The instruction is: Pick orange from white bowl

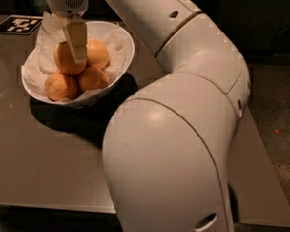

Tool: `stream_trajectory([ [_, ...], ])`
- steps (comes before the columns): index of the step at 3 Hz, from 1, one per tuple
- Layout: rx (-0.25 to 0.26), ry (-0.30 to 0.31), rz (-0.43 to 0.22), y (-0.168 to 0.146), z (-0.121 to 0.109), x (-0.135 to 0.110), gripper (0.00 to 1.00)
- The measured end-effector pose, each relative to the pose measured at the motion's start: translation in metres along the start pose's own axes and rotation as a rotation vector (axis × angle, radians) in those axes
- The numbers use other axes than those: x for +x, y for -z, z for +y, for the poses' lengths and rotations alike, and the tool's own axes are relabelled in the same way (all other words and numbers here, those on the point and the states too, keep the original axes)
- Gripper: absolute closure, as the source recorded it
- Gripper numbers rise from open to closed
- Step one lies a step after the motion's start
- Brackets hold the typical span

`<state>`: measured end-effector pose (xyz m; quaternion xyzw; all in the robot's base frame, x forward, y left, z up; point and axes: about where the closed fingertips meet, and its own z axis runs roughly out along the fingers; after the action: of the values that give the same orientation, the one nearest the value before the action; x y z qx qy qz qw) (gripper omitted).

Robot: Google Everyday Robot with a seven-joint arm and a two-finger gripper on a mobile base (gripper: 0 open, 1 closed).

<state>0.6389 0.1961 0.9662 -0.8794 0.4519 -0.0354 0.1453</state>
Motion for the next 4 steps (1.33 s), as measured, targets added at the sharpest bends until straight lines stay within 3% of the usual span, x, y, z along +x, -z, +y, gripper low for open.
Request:
stream_trajectory([
  [2,-0.063,-0.019,-0.019,-0.026,0.007,0.001,0.24],
  [4,-0.092,-0.015,-0.021,-0.041,0.006,0.001,0.24],
])
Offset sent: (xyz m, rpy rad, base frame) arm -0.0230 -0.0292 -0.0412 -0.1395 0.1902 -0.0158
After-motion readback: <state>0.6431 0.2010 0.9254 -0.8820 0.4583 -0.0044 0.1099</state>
